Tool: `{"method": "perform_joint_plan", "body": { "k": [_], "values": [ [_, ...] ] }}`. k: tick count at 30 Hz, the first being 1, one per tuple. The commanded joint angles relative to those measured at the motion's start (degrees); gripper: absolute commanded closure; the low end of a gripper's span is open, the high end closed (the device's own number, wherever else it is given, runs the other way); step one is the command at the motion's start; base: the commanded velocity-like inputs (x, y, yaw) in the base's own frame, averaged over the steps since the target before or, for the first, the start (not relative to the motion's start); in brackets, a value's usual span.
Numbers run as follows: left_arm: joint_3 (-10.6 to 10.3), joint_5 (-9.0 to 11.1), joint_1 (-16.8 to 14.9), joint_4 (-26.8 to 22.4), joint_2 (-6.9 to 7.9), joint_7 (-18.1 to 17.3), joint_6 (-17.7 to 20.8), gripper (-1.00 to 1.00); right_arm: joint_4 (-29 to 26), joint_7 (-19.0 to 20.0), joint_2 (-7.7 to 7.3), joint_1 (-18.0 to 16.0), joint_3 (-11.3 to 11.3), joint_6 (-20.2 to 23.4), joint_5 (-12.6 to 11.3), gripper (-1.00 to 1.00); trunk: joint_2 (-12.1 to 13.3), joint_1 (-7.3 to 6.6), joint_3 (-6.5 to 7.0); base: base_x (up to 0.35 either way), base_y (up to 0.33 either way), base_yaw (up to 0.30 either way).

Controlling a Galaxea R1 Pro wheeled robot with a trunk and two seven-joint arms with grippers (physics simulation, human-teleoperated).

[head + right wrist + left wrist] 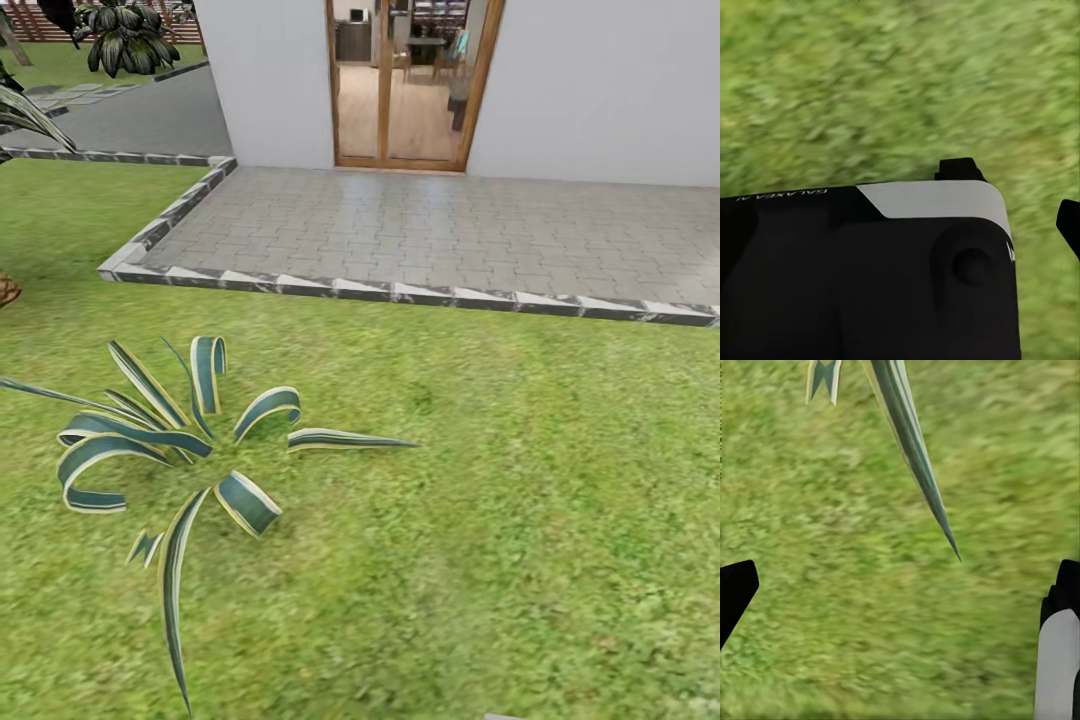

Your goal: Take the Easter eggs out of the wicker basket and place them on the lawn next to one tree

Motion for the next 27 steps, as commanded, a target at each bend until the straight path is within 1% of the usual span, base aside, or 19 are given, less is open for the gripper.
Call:
{"method": "perform_joint_plan", "body": {
  "k": [1,9,22,27],
  "values": [
    [-0.09,0.22,-0.02,0.02,0.02,0.11,-0.2,-1.0,-0.05,-0.05,0.05,-0.01,-0.18,0.09,-0.02,-1.0,-0.03,0.0,-0.04,-0.001,0.013,0.0],
    [-0.09,0.19,-0.02,0.0,0.02,0.11,-0.2,-1.0,-0.04,0.06,0.05,-0.01,-0.18,0.09,-0.01,-1.0,-0.03,0.0,-0.04,0.0,0.039,0.0],
    [-0.09,0.2,-0.02,-0.03,0.02,0.11,-0.21,-1.0,-0.04,0.09,0.05,-0.01,-0.18,0.03,-0.01,-1.0,-0.03,0.0,-0.04,-0.007,0.227,0.0],
    [-0.1,0.24,-0.02,-0.21,-0.01,0.12,-0.2,-1.0,0.0,0.09,0.05,-0.01,-0.18,0.05,-0.01,-1.0,-0.03,0.0,-0.04,-0.131,0.099,0.0]
  ]
}}
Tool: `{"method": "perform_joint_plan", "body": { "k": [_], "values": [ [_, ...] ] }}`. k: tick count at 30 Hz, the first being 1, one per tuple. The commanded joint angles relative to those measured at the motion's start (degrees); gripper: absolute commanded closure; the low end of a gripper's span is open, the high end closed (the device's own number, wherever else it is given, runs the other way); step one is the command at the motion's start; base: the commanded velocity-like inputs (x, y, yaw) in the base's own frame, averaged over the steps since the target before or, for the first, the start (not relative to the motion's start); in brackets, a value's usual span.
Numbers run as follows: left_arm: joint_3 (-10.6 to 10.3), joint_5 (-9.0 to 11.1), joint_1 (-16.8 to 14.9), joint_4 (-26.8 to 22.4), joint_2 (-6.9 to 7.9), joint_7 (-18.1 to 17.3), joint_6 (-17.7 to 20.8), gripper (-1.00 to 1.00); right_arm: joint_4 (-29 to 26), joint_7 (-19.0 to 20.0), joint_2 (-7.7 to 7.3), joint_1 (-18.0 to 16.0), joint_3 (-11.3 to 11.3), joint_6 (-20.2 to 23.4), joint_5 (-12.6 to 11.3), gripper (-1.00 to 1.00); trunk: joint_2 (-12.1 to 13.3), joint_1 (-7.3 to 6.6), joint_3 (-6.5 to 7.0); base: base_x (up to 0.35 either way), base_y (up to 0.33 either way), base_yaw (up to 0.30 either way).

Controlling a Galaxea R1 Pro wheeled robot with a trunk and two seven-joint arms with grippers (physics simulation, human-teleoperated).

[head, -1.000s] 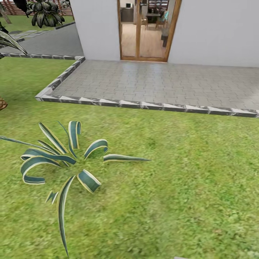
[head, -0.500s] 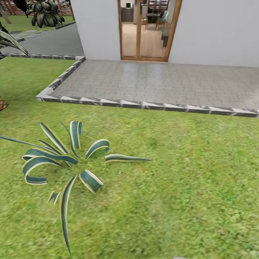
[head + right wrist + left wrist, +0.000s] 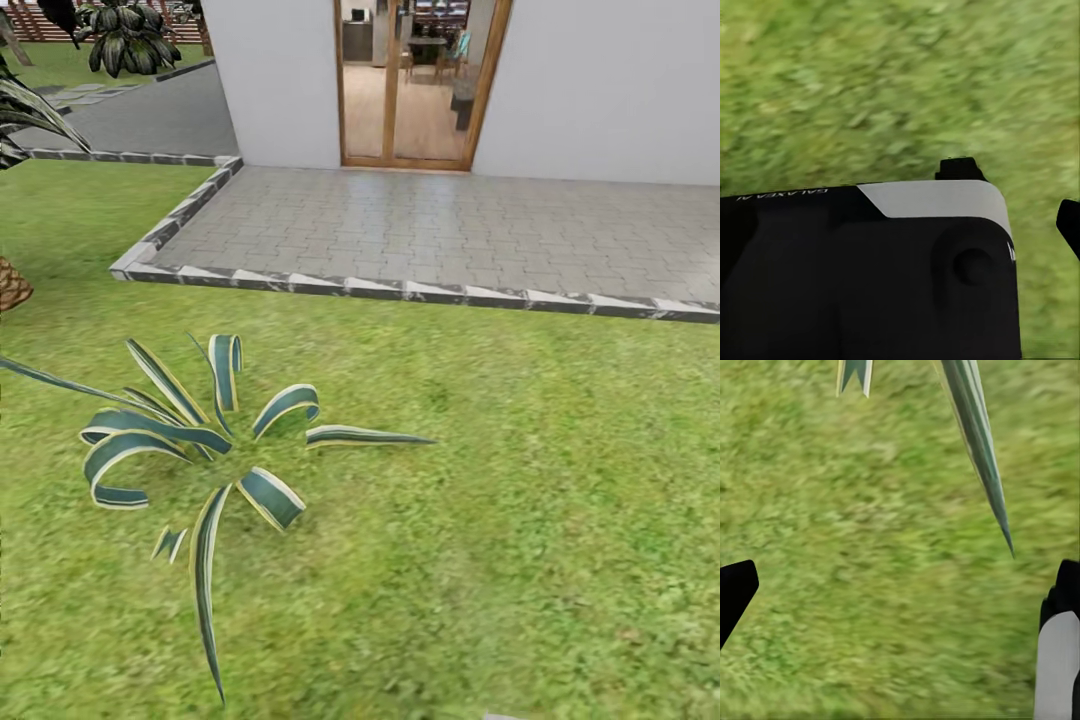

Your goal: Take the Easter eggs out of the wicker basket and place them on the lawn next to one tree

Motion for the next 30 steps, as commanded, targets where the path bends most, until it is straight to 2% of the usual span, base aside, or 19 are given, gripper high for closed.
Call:
{"method": "perform_joint_plan", "body": {
  "k": [1,19,30],
  "values": [
    [-0.1,0.23,-0.02,0.02,0.02,0.1,-0.19,-1.0,-0.06,-0.02,0.06,0.0,-0.19,0.04,-0.02,-1.0,-0.03,-0.01,-0.04,-0.093,0.06,0.0],
    [-0.09,0.22,-0.02,0.13,0.01,0.18,-0.18,-1.0,-0.06,0.02,0.06,0.0,-0.19,0.03,-0.02,-1.0,-0.03,-0.01,-0.04,-0.107,0.066,0.0],
    [-0.01,0.31,-0.02,0.11,0.04,0.09,-0.1,-1.0,-0.09,0.06,0.06,0.0,-0.19,0.12,-0.02,-1.0,-0.03,-0.01,-0.04,-0.028,0.046,0.0]
  ]
}}
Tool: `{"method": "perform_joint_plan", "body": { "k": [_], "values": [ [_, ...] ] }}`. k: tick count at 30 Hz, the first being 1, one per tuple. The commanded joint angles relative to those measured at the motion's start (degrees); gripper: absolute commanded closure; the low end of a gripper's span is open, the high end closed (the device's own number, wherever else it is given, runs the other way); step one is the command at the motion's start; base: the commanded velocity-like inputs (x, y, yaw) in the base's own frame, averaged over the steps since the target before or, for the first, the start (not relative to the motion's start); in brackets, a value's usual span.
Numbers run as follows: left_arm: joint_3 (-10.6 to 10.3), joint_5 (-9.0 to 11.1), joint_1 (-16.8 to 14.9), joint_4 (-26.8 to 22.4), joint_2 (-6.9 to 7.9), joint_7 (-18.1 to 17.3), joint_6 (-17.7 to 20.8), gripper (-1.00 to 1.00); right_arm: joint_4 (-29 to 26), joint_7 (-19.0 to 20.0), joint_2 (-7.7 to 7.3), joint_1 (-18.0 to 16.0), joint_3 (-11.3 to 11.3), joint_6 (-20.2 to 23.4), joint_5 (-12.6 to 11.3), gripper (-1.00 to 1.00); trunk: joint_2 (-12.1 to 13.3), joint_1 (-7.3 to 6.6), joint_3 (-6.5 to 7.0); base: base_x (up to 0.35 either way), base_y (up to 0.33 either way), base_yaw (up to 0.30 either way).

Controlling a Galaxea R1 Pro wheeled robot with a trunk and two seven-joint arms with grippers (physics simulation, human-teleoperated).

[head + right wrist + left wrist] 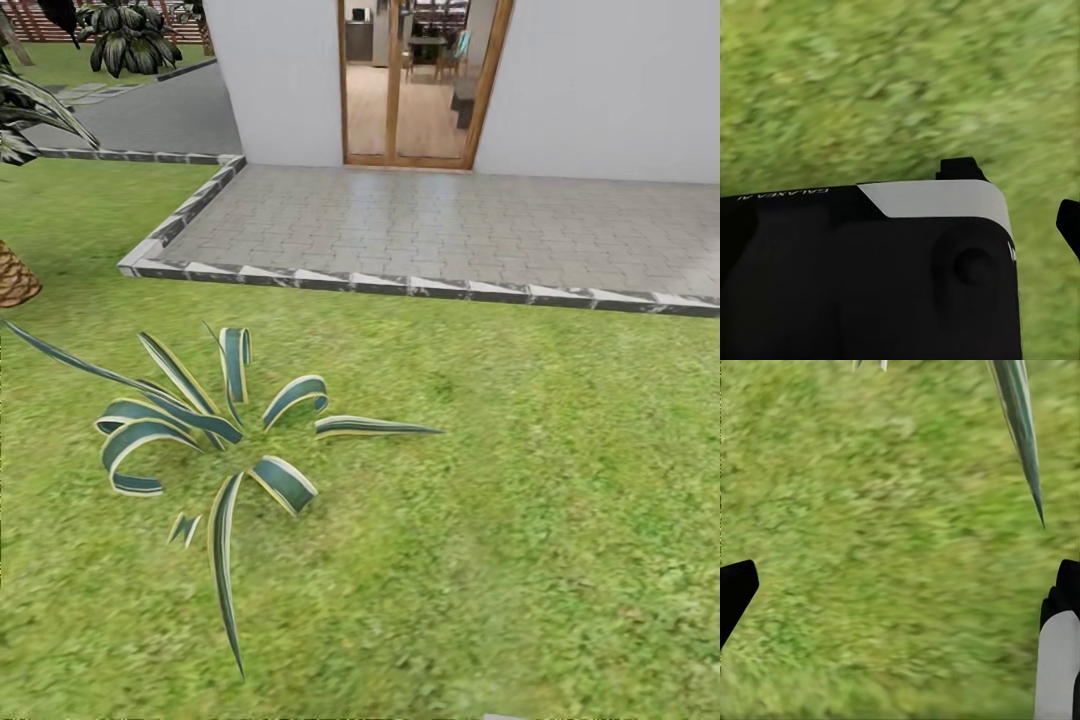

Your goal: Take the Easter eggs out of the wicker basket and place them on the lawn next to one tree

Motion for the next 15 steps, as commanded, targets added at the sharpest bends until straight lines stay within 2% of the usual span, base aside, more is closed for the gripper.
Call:
{"method": "perform_joint_plan", "body": {
  "k": [1,15],
  "values": [
    [-0.1,0.23,-0.02,0.05,0.02,0.11,-0.19,-1.0,-0.06,-0.02,0.06,0.0,-0.2,0.08,-0.02,-1.0,-0.03,0.0,-0.04,-0.052,0.128,0.0],
    [-0.1,0.18,-0.02,0.09,0.02,0.1,-0.21,-1.0,-0.06,-0.01,0.06,0.0,-0.2,0.13,-0.02,-1.0,-0.03,0.0,-0.04,-0.037,0.104,0.0]
  ]
}}
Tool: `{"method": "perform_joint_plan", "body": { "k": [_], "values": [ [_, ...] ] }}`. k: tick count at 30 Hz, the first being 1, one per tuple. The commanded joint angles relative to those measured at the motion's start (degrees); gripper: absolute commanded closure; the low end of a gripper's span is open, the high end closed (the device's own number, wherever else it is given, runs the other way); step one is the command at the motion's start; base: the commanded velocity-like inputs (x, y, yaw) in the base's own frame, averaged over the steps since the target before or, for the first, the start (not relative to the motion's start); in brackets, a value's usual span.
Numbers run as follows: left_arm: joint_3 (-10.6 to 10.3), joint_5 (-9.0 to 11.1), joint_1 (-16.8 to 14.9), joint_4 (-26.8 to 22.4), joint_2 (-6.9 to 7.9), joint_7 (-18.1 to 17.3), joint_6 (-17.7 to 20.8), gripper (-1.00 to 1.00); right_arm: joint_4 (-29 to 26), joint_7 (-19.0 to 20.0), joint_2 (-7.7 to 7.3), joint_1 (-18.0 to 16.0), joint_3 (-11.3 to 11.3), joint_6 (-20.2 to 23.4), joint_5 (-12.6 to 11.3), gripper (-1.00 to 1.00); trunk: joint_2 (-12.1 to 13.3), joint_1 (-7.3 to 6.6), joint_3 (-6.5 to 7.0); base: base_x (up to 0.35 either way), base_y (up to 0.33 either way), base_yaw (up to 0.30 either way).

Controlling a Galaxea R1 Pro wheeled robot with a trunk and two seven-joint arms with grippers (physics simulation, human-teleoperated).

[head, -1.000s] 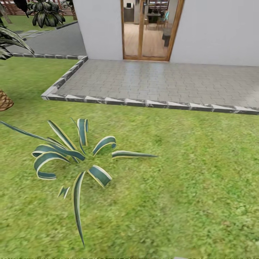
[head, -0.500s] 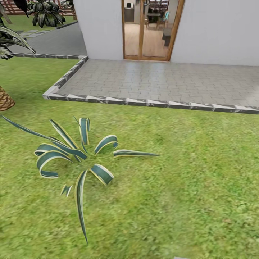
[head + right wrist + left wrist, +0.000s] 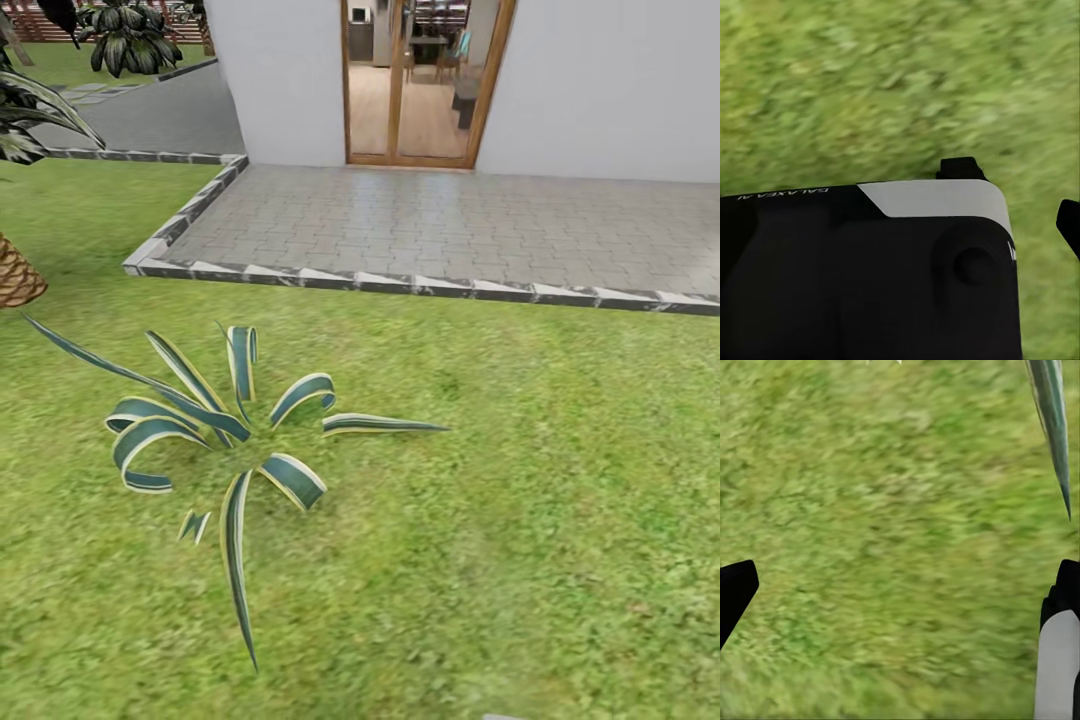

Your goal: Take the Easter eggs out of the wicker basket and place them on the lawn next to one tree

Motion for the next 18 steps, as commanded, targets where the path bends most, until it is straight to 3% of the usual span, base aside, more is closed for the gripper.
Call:
{"method": "perform_joint_plan", "body": {
  "k": [1,11,18],
  "values": [
    [-0.1,0.23,-0.02,0.06,0.02,0.11,-0.18,-1.0,-0.05,-0.02,0.06,0.0,-0.19,0.09,-0.02,-1.0,-0.03,0.0,-0.04,-0.009,0.102,0.0],
    [-0.1,0.23,-0.02,0.03,0.02,0.11,-0.24,-1.0,-0.05,-0.02,0.06,0.0,-0.19,0.29,-0.02,-1.0,-0.03,0.0,-0.06,-0.002,0.057,0.008],
    [-0.1,0.21,-0.02,0.02,0.02,0.12,-0.24,-1.0,-0.05,-0.02,0.06,0.0,-0.19,0.32,-0.07,-1.0,-0.03,0.0,-0.26,0.0,0.004,0.116]
  ]
}}
